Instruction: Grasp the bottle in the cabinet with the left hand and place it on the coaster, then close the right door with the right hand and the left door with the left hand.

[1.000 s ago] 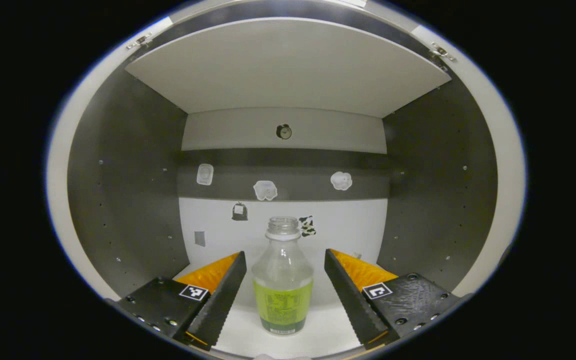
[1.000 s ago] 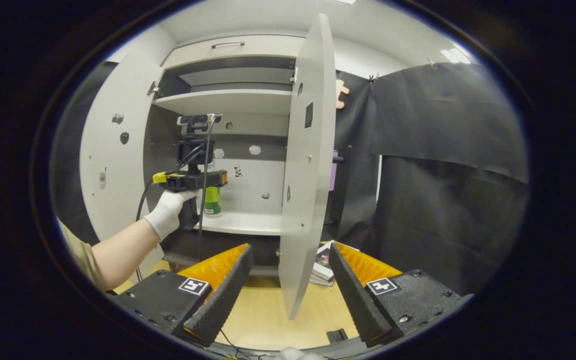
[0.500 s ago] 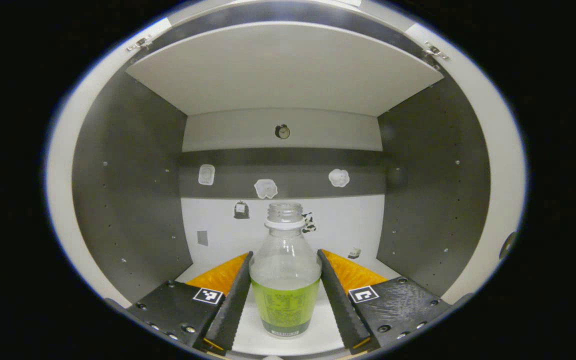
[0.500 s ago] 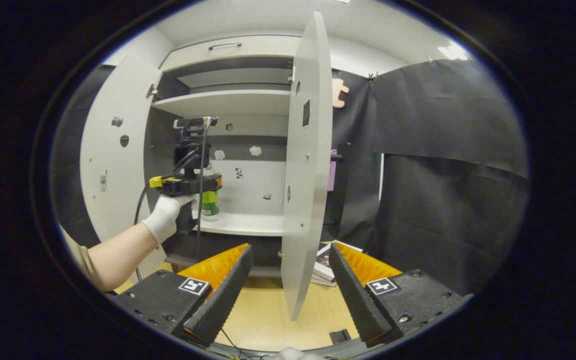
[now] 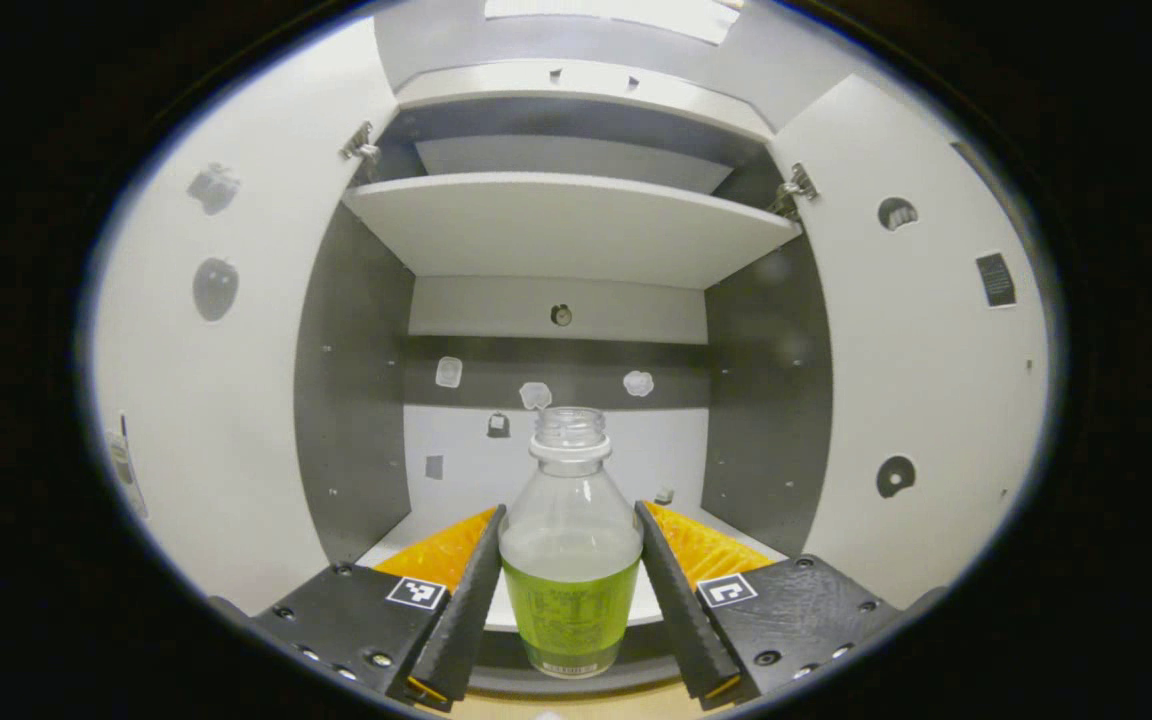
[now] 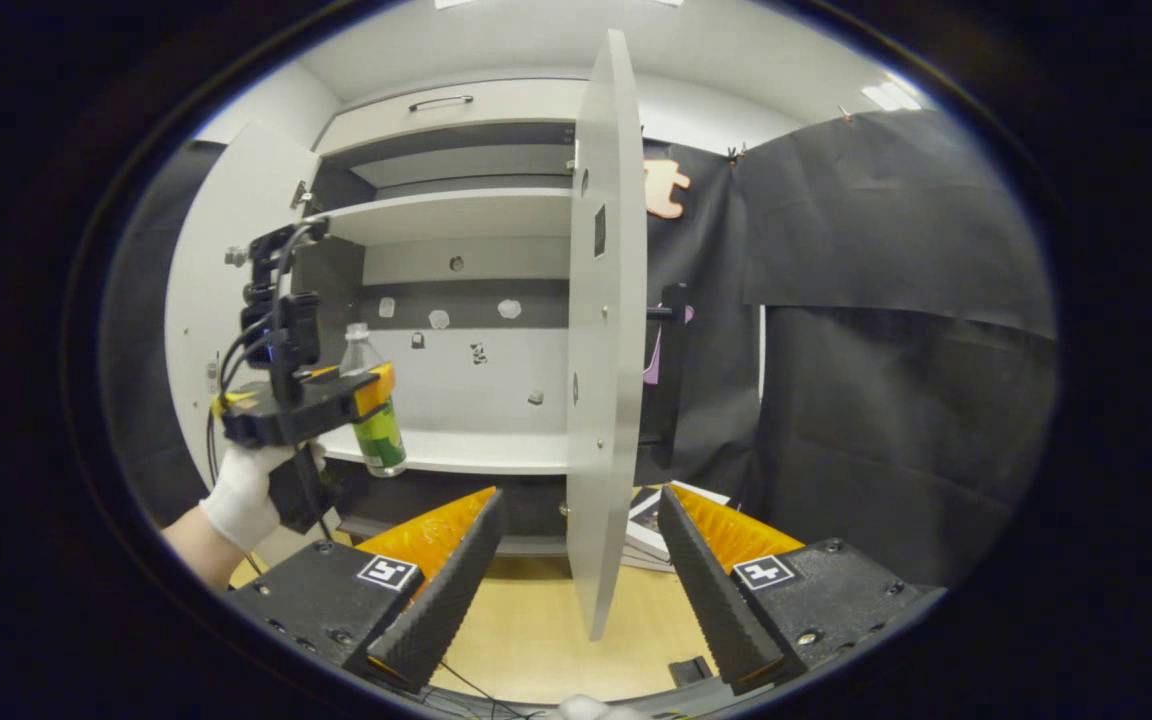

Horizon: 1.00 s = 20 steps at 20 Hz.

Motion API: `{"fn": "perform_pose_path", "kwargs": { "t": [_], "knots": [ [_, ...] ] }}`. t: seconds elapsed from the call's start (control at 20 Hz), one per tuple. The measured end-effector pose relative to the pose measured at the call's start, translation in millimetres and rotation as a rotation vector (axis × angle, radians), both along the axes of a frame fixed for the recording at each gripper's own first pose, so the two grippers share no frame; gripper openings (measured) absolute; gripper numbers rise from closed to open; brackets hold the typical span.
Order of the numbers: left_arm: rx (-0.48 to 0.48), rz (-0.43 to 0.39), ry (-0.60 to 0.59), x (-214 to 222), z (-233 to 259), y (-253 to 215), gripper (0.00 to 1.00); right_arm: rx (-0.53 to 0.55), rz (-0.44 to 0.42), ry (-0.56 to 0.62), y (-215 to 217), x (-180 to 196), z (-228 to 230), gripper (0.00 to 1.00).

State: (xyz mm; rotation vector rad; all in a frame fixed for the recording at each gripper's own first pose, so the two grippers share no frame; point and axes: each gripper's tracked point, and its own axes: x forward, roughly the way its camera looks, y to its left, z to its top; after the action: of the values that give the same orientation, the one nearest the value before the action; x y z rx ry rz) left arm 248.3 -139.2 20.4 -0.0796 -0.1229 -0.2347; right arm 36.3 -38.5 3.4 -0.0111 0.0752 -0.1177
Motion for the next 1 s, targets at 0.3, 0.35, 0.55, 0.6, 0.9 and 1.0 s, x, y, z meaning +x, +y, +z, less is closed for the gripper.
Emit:
{"fn": "perform_pose_path", "kwargs": {
  "t": [0.3,0.35,0.55,0.6,0.9,1.0],
  "knots": [
    [0.05,-0.052,0.02,-75.7,-57.5,4.2,0.76,-0.009,0.026,0.012,8.4,-16.3,-13.7,1.0],
    [0.042,-0.059,0.032,-85.7,-69.5,5.2,0.8,-0.012,0.028,0.014,8.5,-20.2,-15.8,1.0],
    [0.027,-0.082,0.097,-118.7,-122.6,8.1,0.8,-0.039,0.026,0.034,6.3,-32.1,-24.6,1.0],
    [0.03,-0.089,0.111,-125.6,-136.2,7.4,0.76,-0.044,0.023,0.039,4.8,-34.5,-26.2,1.0],
    [0.024,-0.11,0.121,-157.2,-216.2,5.9,0.76,-0.069,0.025,0.073,-0.2,-45.1,-34.3,1.0],
    [0.016,-0.121,0.109,-165.1,-238.4,2.8,0.8,-0.076,0.028,0.083,-2.0,-46.6,-36.8,1.0]
  ]
}}
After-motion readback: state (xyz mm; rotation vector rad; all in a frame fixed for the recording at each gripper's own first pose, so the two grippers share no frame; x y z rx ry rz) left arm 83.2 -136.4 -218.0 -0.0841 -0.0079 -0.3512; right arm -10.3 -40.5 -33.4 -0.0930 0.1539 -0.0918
